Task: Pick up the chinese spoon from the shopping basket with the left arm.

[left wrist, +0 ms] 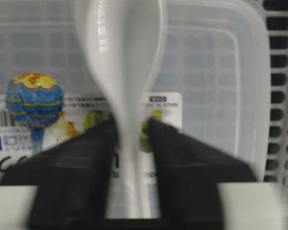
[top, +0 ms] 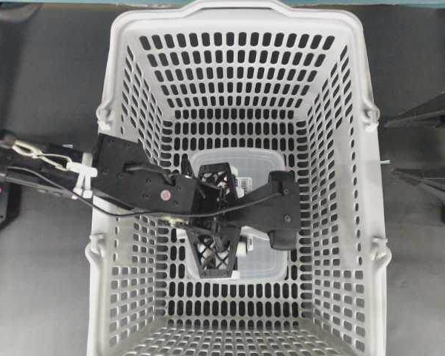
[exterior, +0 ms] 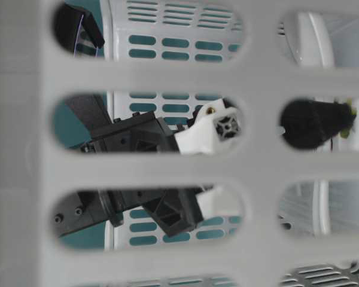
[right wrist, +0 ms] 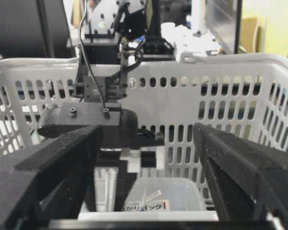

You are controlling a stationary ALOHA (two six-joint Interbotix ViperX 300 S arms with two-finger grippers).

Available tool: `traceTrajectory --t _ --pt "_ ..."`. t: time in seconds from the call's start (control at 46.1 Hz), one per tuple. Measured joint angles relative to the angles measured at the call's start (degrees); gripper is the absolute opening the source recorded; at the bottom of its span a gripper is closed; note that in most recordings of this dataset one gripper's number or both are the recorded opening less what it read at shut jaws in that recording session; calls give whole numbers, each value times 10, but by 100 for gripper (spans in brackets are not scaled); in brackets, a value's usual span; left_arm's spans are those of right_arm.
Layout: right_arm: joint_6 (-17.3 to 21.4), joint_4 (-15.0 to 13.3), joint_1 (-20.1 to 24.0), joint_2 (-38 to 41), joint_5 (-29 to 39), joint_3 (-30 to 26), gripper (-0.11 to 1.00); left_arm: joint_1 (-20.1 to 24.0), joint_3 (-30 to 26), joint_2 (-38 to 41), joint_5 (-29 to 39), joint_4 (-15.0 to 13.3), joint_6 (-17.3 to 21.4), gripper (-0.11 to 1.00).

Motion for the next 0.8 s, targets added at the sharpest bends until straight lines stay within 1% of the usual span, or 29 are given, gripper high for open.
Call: traceTrajectory --t 0.022,0.043,0.217,0.282,0.434,0.651,0.716,0.802 --pt "0 0 0 0 0 0 73 0 0 0 0 0 1 14" --pt "0 0 0 1 0 0 73 1 0 0 0 1 2 12" --pt "0 0 0 1 0 0 73 0 -8 -13 12 0 3 13" --pt "0 0 0 0 0 0 73 -1 -23 -25 26 0 3 13" --pt "7 1 0 1 0 0 73 -1 -83 -62 86 0 4 13" --pt "17 1 0 0 0 1 73 -1 -202 -81 220 1 7 13" --pt "17 1 0 0 0 1 73 -2 -227 -81 250 1 7 13" --pt "17 1 0 0 0 1 73 -2 -242 -81 266 1 7 13"
